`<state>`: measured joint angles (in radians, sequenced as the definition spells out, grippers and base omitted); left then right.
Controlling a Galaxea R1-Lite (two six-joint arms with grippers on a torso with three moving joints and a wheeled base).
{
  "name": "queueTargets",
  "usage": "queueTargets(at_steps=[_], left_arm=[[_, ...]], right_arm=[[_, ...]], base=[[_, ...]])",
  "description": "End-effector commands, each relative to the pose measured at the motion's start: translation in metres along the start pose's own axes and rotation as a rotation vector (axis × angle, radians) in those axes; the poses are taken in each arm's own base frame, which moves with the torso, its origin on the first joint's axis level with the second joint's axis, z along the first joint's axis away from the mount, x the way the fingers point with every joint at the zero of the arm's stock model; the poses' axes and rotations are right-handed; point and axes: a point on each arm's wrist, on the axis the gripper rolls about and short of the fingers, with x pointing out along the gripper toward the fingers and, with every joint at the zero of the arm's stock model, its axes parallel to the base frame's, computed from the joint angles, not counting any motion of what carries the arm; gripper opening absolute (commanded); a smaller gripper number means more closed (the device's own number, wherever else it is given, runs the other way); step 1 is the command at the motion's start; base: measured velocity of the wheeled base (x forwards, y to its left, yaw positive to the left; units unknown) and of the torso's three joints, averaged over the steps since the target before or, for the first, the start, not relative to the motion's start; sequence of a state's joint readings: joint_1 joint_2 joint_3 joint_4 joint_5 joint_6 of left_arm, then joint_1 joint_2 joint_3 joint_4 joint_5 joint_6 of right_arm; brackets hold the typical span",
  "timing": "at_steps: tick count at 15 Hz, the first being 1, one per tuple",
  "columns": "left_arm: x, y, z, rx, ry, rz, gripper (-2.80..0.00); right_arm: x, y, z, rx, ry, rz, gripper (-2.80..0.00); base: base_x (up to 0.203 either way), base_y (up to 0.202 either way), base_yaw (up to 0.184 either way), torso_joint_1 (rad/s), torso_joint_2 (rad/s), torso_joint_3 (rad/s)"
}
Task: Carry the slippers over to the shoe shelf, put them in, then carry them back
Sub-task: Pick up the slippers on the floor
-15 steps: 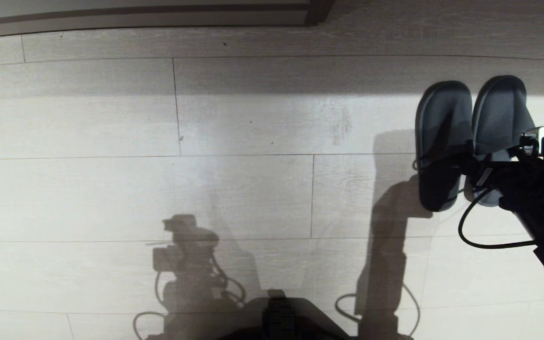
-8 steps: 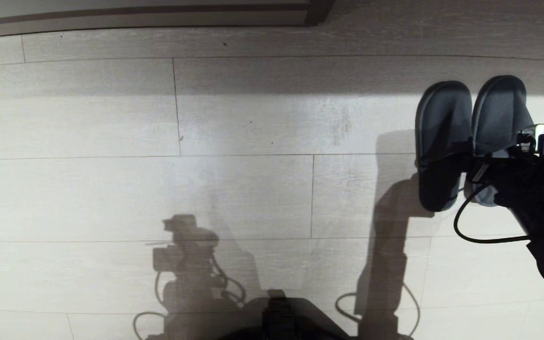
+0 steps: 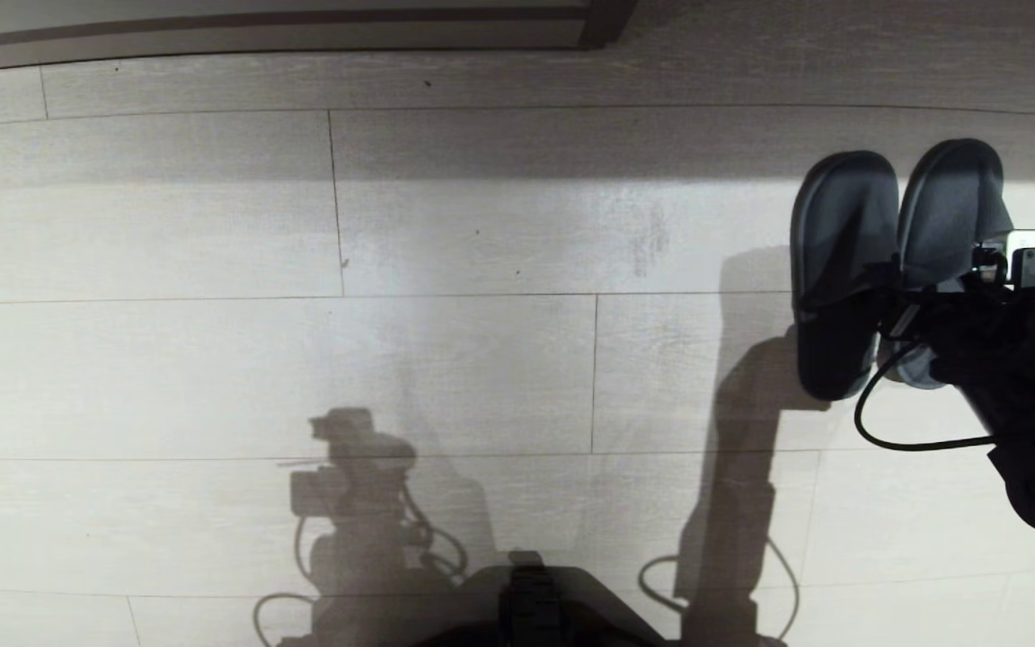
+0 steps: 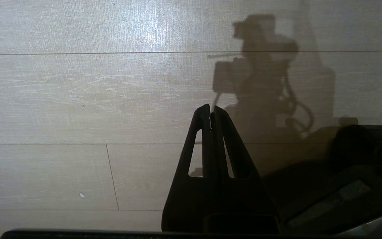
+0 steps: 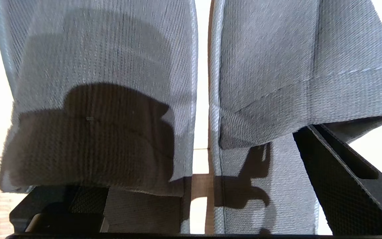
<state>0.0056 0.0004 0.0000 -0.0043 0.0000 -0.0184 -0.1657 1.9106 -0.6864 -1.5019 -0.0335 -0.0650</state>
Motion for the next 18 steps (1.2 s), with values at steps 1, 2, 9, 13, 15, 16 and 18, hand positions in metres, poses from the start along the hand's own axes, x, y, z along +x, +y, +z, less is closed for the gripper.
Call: queueTargets(at_steps=[1, 2, 9, 13, 15, 16, 18], left_arm=[[0.0, 0.0, 0.0, -0.002, -0.001, 0.0, -2.8], [0.0, 0.0, 0.0, -0.002, -0.001, 0.0, -2.8], [0.0, 0.0, 0.0, 0.0, -0.001, 0.001, -2.8], [0.0, 0.0, 0.0, 0.0, -0.001, 0.0, -2.8], [0.0, 0.0, 0.0, 0.002, -0.001, 0.0, -2.8], [0.0, 0.0, 0.0, 0.002, -0.001, 0.0, -2.8], [0.0, 0.0, 0.0, 0.003, -0.001, 0.0, -2.8]], right_arm=[[0.003, 0.0, -0.002, 0.002, -0.004, 0.0, 0.0], [0.005, 0.0, -0.001, 0.004, -0.018, 0.006, 0.0], [0.014, 0.001, -0.009, 0.025, -0.027, 0.021, 0.0], [0.02, 0.001, -0.007, 0.026, -0.047, 0.022, 0.0], [0.025, 0.001, -0.002, 0.034, -0.071, 0.019, 0.0], [0.026, 0.001, -0.001, 0.035, -0.081, 0.019, 0.0], [0.028, 0.001, 0.001, 0.039, -0.089, 0.012, 0.0]], base=[[0.0, 0.0, 0.0, 0.0, 0.0, 0.0], [0.0, 0.0, 0.0, 0.0, 0.0, 0.0], [0.0, 0.0, 0.0, 0.0, 0.0, 0.0], [0.0, 0.0, 0.0, 0.0, 0.0, 0.0], [0.0, 0.0, 0.0, 0.0, 0.0, 0.0], [0.0, 0.0, 0.0, 0.0, 0.0, 0.0], [0.0, 0.0, 0.0, 0.0, 0.0, 0.0]])
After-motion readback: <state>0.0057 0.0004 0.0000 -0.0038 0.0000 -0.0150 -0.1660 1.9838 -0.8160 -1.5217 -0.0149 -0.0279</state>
